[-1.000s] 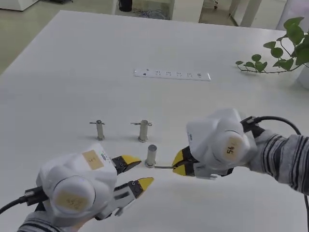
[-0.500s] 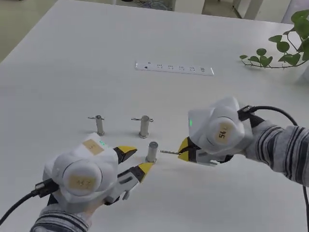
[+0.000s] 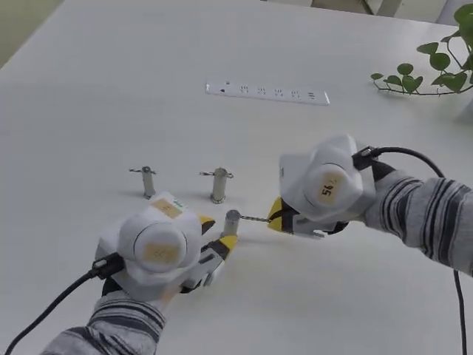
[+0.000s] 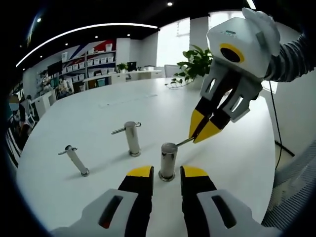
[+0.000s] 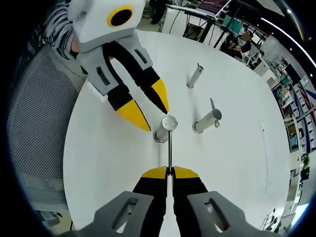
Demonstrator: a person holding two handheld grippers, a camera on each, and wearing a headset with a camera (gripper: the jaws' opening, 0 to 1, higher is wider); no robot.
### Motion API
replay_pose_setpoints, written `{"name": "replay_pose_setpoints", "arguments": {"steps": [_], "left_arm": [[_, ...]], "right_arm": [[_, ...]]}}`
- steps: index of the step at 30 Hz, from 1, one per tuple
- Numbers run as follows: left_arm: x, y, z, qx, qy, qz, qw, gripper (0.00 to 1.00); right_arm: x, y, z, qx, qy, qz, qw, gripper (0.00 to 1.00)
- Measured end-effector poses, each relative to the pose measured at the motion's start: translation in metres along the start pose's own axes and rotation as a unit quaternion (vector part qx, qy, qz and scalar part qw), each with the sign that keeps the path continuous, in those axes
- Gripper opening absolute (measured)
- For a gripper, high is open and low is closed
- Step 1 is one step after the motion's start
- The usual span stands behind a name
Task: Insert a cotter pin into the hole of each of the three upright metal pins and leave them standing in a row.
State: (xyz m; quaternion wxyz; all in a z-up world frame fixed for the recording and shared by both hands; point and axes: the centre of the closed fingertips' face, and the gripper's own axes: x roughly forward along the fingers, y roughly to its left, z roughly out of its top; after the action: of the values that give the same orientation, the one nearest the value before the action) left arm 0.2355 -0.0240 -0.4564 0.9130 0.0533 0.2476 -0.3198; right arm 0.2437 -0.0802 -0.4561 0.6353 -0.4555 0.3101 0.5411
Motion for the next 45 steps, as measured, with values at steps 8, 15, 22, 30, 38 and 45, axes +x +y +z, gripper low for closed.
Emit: {"name": "replay_pose_setpoints", "arguments": {"steps": [8, 15, 22, 30, 38, 45], "left_arm": [[0.016, 0.0, -0.001, -0.022, 0.001, 0.002, 0.9998, 0.16], [0.022, -0.003, -0.006, -0.028, 0.008, 0.002, 0.9996, 0.14], [0.024, 0.0, -0.011, -0.032, 0.013, 0.013, 0.9993, 0.11], [0.025, 0.0, -0.012, -0.016, 0.009, 0.022, 0.9996, 0.1], [0.026, 0.001, -0.012, -0.016, 0.008, 0.024, 0.9996, 0.1], [0.026, 0.001, -0.013, -0.027, 0.006, 0.029, 0.9992, 0.1]], "right_arm": [[0.003, 0.001, 0.005, -0.002, -0.004, 0.005, 1.0, 0.0], [0.003, 0.002, 0.009, -0.01, -0.001, 0.008, 0.9999, 0.0], [0.002, 0.006, 0.016, -0.021, -0.017, 0.018, 0.9995, 0.0], [0.005, 0.005, 0.024, -0.025, -0.027, 0.016, 0.9992, 0.0], [0.009, 0.004, 0.033, -0.037, -0.028, 0.013, 0.9988, 0.0], [0.011, 0.005, 0.041, -0.041, -0.034, 0.011, 0.9985, 0.0]]}}
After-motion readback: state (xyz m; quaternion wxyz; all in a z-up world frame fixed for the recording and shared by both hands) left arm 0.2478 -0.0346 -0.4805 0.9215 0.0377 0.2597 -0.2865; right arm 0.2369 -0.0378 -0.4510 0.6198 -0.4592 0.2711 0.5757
